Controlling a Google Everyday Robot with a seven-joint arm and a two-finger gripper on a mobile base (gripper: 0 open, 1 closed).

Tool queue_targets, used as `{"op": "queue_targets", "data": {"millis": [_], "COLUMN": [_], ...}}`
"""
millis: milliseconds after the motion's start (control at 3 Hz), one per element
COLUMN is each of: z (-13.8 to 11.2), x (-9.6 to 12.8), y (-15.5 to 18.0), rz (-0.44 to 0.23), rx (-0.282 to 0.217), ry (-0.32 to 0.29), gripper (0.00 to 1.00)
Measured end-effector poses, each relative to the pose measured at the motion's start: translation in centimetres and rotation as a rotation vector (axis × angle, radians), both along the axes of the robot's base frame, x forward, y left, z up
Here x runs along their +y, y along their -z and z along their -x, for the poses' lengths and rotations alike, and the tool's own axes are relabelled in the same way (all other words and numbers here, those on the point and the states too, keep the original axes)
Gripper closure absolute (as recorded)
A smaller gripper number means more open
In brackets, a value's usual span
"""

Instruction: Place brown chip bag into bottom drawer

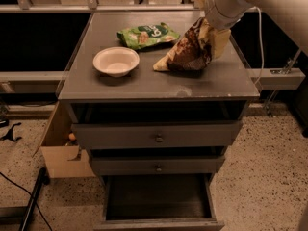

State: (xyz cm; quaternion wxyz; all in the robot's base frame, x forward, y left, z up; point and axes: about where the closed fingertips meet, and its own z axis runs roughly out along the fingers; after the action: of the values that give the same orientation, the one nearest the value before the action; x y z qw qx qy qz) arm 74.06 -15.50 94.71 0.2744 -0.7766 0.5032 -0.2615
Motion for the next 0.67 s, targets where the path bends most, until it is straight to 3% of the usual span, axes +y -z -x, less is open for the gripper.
{"op": "queue_targets", "data": {"millis": [667], "z": [-0.4], "x": [0.1], "y": [2.6], "rz": [0.020], "rx": [0.113], "ry": [-0.059], "gripper": [0.00]}}
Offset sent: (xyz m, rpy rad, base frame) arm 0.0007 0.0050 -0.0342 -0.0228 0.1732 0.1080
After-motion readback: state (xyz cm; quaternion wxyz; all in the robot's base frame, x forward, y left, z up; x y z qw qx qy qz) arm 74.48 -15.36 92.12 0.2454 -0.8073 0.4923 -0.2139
